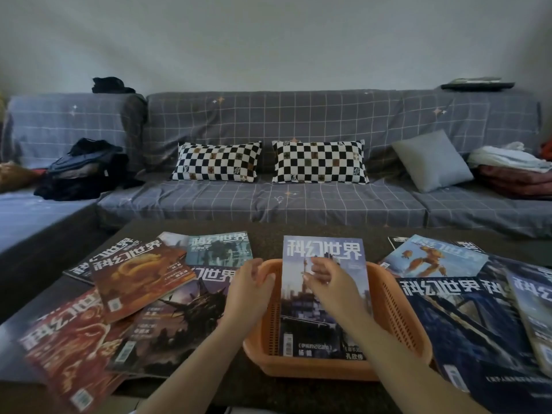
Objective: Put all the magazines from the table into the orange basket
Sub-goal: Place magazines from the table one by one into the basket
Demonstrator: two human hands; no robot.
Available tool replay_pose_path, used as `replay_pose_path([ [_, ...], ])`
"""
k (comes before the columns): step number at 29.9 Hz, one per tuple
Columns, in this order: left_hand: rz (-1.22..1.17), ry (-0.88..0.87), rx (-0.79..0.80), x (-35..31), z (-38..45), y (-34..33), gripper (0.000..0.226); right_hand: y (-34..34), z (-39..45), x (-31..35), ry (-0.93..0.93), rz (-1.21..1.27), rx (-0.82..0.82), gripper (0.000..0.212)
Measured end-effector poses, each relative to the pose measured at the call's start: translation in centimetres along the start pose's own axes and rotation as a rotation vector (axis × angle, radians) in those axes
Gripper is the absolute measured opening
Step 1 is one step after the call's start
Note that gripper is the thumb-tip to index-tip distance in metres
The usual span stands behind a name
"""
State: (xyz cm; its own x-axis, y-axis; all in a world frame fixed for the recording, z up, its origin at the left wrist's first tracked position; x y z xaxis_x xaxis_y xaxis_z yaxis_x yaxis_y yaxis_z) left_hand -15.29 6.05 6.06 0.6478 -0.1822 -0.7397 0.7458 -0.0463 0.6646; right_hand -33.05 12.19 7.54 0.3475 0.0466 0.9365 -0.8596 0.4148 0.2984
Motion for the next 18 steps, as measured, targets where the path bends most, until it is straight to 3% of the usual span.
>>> replay_pose_path([
  [6, 0.0, 0.092, -0.07, 5.3, 0.6, 5.5, 0.04, -8.4, 0.5, 2.9, 0.076, 0.042, 0.156, 0.026],
  [13, 0.055, 0.244, -0.153, 12.6, 2.3, 10.3, 0.041, -18.4, 3.5, 3.3, 0.067, 0.005, 0.311, 0.032],
  [18, 0.258, 0.336, -0.23, 17.1, 3.9, 12.6, 0.039, -24.6, 6.9, 2.5, 0.053, -0.1, 0.379, 0.034],
])
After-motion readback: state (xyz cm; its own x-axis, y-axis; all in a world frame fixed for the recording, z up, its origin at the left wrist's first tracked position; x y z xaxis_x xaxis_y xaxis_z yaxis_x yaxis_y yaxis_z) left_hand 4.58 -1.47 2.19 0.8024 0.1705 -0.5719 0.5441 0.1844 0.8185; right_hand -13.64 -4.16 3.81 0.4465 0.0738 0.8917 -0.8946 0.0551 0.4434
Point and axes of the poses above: each hand's wrist, its own z-axis towards the middle knuckle, its own y-axis out of the back of the hand, x = y × z, the point moved 8 cm from there along z, towards the middle knuckle, and after that the axes turned 14 degrees about z, right-handed, at the moved point
